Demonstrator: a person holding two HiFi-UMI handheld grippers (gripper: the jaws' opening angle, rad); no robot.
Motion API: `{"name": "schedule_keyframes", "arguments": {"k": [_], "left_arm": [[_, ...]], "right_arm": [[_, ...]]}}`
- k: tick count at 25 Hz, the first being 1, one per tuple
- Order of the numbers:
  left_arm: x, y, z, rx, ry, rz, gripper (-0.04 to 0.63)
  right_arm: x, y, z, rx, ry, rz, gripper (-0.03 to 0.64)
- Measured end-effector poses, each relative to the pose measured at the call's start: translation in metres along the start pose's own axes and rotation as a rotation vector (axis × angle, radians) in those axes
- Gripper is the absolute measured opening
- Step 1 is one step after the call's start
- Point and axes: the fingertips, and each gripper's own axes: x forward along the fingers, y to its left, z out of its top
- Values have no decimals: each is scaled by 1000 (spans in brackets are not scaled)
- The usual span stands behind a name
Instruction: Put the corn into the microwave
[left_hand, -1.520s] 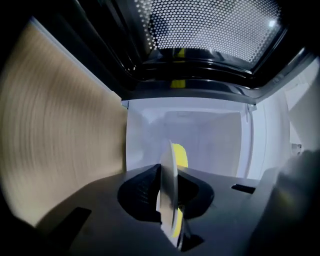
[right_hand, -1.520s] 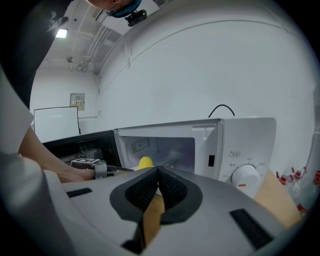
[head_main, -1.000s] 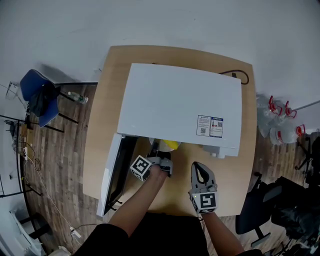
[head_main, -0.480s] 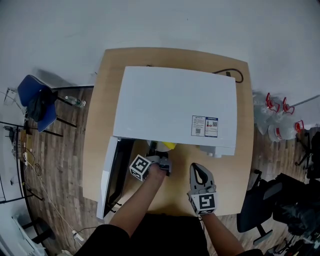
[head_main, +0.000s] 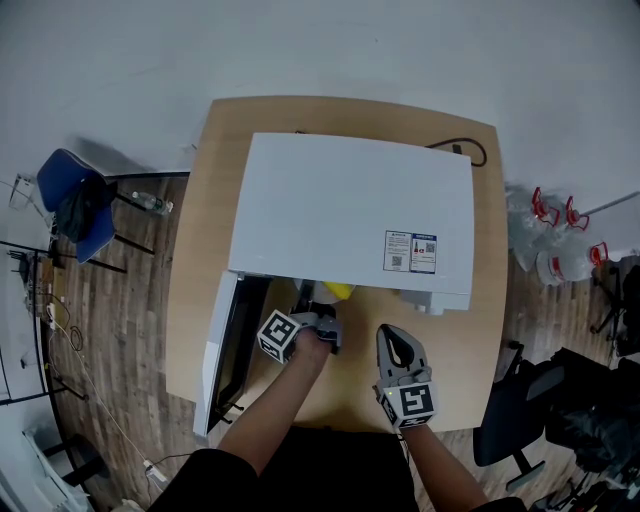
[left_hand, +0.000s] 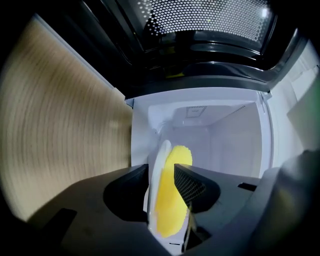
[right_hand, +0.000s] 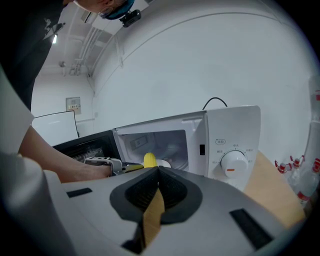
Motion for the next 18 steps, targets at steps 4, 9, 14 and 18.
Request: {"name": "schedule_keyframes", "arguments": {"k": [4, 9, 14, 18], "left_arm": [[-8, 1, -2, -18, 1, 12, 156], [-18, 10, -4, -47, -8, 59, 76], [-17, 13, -3, -66, -27, 79, 38], [-9, 11, -5, -78, -41, 93, 38]], "right_arm": [[-2, -3, 5, 64, -11, -14, 60], [-2, -5, 13, 83, -34, -24, 60], [-5, -8, 19, 74, -47, -27, 59], [-8, -13, 17, 77, -41, -38, 60]]}}
